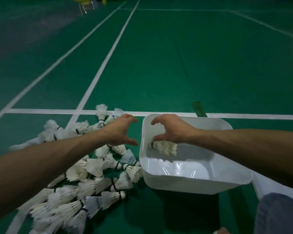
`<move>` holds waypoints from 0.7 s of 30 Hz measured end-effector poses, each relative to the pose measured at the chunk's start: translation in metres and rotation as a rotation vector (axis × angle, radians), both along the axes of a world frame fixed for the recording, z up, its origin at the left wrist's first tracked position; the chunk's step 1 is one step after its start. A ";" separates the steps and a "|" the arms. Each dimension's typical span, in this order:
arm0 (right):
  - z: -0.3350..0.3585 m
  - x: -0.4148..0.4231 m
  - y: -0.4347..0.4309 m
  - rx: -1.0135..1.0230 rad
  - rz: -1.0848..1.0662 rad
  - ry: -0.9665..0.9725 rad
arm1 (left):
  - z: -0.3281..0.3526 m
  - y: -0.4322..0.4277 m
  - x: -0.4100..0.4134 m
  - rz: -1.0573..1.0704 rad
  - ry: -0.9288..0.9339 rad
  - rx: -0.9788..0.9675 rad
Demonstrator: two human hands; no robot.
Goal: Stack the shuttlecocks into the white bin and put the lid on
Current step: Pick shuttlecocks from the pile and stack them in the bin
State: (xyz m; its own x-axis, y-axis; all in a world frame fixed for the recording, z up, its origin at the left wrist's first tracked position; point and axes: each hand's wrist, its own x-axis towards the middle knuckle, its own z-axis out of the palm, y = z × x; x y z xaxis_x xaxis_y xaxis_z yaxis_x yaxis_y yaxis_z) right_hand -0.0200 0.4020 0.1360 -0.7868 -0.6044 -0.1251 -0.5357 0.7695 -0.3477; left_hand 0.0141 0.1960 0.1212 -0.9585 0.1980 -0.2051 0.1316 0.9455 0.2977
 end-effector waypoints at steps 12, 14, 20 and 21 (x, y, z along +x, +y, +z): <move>-0.026 0.012 -0.110 0.066 0.310 -0.077 | -0.054 -0.101 0.045 0.226 -0.206 0.029; -0.037 0.006 -0.124 0.070 0.308 -0.111 | -0.071 -0.110 0.049 0.245 -0.246 0.074; -0.078 -0.018 -0.151 0.146 0.270 -0.182 | -0.106 -0.115 0.049 0.275 -0.304 0.308; -0.084 -0.021 -0.154 0.180 0.267 -0.196 | -0.110 -0.113 0.048 0.271 -0.308 0.336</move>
State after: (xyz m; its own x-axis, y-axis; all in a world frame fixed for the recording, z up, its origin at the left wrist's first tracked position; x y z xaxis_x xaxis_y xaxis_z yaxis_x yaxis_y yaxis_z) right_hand -0.0413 0.2477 0.0517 -0.5552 -0.7394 -0.3808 -0.6625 0.6700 -0.3351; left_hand 0.0619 0.0825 0.0110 -0.8899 0.0545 -0.4529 -0.2456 0.7794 0.5764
